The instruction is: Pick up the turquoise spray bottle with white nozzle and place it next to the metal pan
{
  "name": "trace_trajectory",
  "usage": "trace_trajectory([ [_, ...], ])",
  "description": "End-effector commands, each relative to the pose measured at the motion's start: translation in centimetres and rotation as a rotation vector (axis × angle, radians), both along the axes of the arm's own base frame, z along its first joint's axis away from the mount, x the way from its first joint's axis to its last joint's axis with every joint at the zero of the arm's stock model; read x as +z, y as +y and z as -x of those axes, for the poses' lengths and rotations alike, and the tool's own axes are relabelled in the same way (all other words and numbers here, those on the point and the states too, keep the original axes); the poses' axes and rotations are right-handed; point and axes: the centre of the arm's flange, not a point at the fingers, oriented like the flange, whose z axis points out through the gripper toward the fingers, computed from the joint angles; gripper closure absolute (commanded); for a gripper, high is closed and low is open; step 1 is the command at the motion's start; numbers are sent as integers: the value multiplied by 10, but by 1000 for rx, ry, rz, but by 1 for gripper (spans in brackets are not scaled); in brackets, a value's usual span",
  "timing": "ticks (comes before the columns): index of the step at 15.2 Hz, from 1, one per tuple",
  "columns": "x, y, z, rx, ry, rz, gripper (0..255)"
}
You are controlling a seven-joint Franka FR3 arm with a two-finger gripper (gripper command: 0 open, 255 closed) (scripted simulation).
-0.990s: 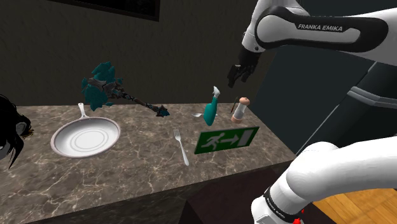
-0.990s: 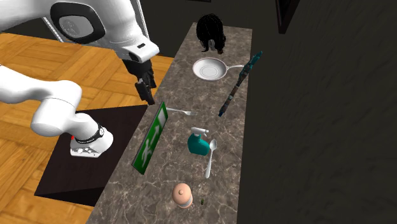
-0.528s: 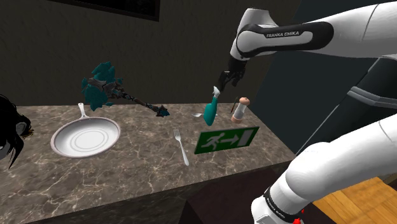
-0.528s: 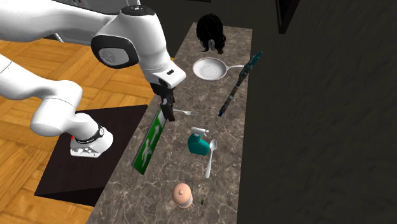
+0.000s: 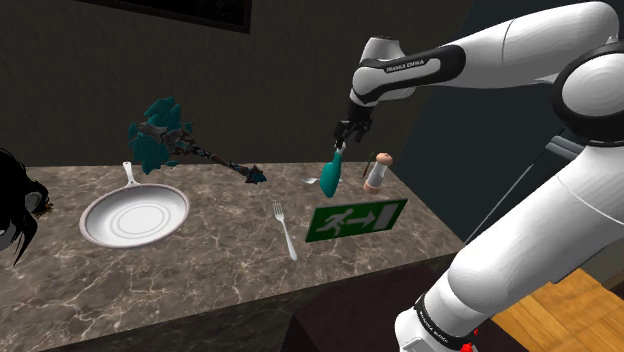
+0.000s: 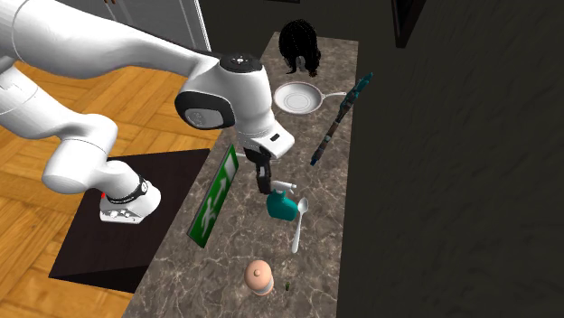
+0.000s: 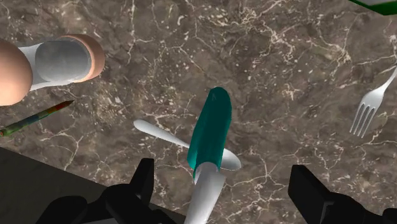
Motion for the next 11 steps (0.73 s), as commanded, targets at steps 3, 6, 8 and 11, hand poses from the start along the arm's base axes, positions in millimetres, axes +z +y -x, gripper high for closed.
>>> trace_trajectory([
  [3,-24,-5,-8,-1,0,0,0],
  [6,-40,-6,-9,-1,0,0,0],
  [8,-43,-7,-9,-1,0,0,0],
  [11,-43,-7,-9,-1,0,0,0],
])
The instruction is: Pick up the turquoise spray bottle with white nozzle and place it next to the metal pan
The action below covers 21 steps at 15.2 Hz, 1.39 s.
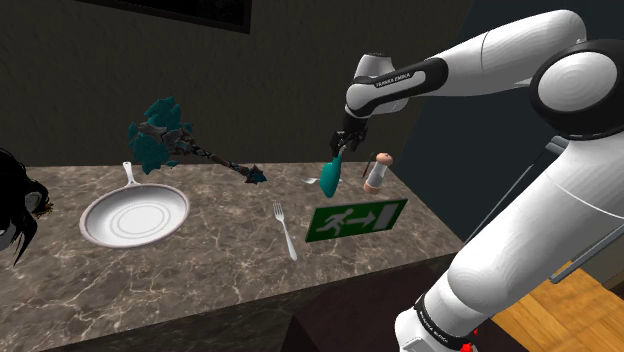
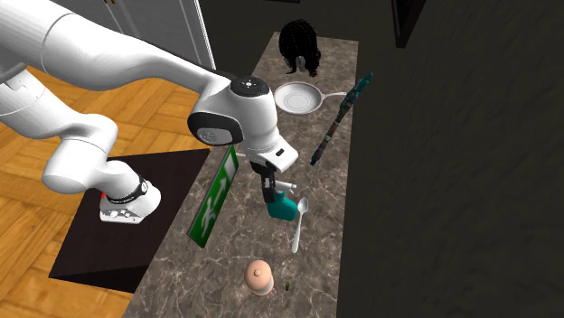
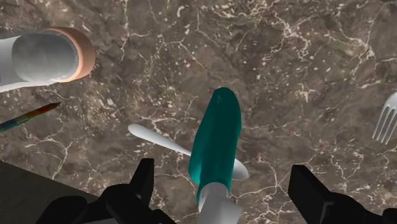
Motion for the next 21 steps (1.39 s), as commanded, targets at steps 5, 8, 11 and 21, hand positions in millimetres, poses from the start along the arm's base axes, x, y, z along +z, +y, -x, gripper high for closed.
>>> trace_trajectory([
  [5,0,0,0,0,0,0,255],
  [8,0,0,0,0,0,0,255],
  [11,0,0,0,0,0,0,255],
  [21,42,0,0,0,0,0,255],
])
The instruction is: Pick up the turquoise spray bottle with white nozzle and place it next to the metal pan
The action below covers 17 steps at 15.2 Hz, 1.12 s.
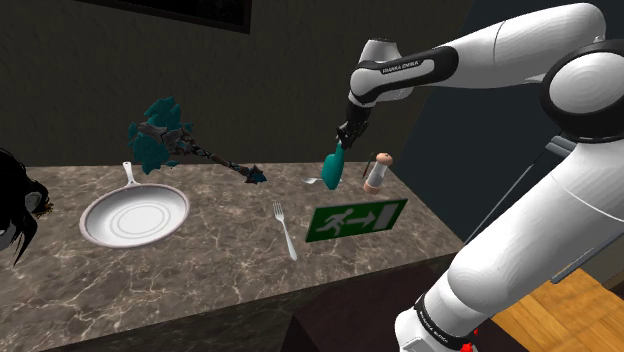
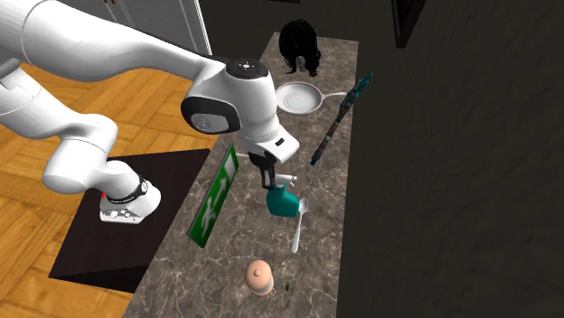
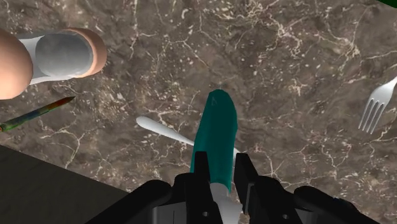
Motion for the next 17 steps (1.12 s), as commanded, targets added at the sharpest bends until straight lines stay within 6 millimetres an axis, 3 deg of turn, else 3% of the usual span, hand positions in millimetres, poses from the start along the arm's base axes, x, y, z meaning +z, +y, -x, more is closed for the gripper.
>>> trace_trajectory([
  [1,11,1,0,0,0,0,255],
  [17,95,1,0,0,0,0,255],
])
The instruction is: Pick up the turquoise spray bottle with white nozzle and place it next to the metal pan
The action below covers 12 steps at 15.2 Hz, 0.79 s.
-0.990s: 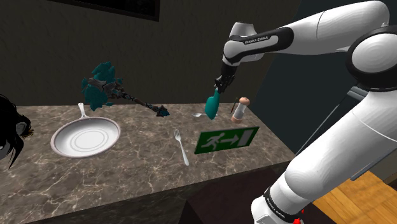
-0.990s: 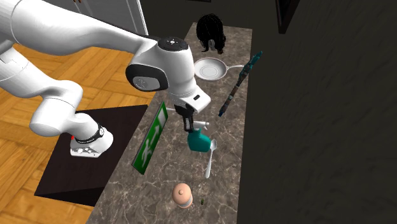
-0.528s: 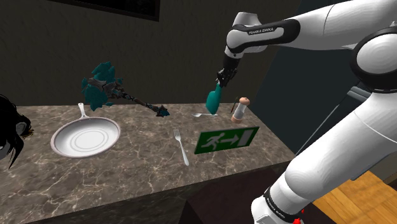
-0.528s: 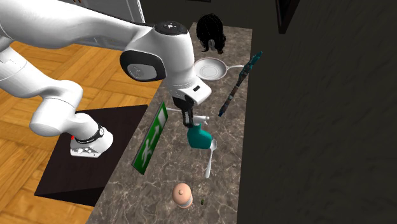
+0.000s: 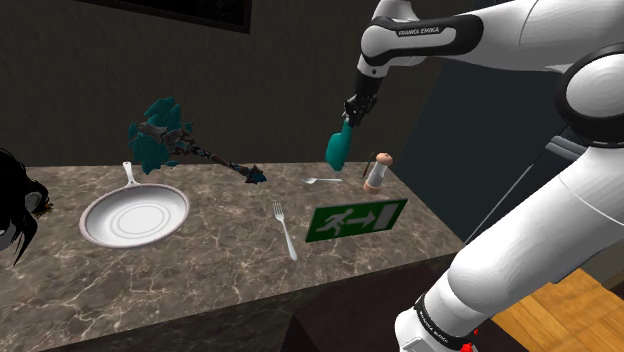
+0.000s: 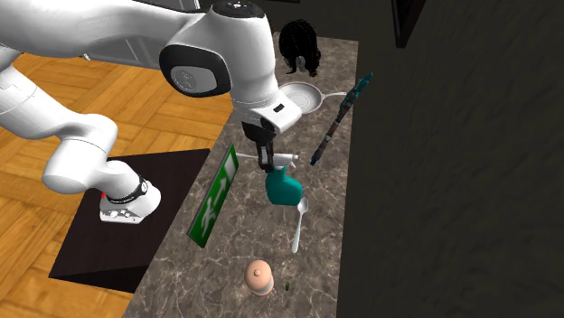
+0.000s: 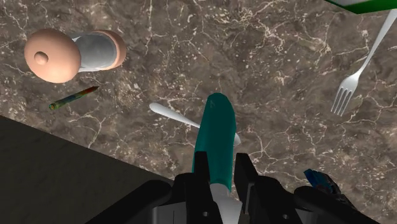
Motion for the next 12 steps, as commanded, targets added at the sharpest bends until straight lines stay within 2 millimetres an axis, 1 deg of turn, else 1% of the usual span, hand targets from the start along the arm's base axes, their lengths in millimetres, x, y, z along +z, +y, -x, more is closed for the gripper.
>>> trace_trajectory([
  [1,11,-1,-1,0,0,0,255],
  [12,69,-1,-1,0,0,0,255],
])
